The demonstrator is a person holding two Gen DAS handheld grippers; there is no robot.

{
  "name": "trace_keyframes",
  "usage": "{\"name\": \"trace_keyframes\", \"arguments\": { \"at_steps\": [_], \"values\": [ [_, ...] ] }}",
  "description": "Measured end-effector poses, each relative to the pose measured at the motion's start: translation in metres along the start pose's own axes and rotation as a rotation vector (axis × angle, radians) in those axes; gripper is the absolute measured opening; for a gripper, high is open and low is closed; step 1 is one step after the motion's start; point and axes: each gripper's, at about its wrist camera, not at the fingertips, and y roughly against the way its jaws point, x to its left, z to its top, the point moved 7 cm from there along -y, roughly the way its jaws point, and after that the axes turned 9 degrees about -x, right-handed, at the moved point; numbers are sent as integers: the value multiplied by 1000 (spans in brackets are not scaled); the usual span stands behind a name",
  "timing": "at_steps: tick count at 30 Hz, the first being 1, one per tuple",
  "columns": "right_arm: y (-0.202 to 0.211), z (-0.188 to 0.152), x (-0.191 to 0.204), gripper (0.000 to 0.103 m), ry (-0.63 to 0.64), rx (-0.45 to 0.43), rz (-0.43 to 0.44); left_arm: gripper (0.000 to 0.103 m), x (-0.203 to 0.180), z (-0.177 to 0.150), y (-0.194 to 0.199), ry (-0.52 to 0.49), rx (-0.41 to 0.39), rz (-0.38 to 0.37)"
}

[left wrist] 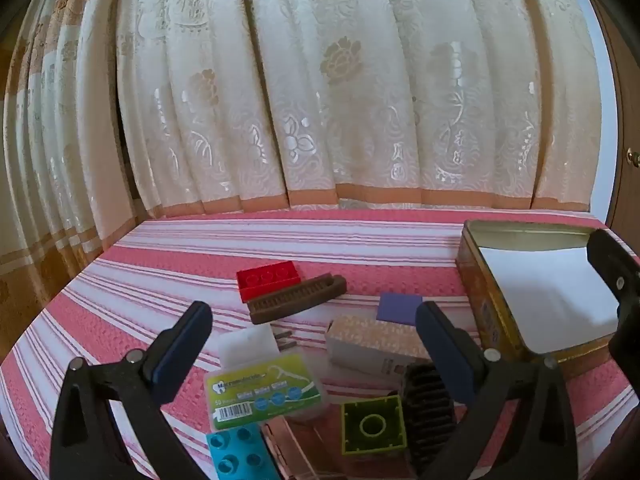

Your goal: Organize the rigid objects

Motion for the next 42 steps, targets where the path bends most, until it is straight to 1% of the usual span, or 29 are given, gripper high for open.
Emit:
{"name": "trace_keyframes", "arguments": {
  "at_steps": [16, 42],
  "values": [
    [1, -1, 0, 102, -3, 4, 2, 103, -5, -3, 1, -6, -17, -20],
    [1, 0, 3, 102, -4, 5, 3, 103, -4, -2, 1, -3, -10, -23]
  ]
}}
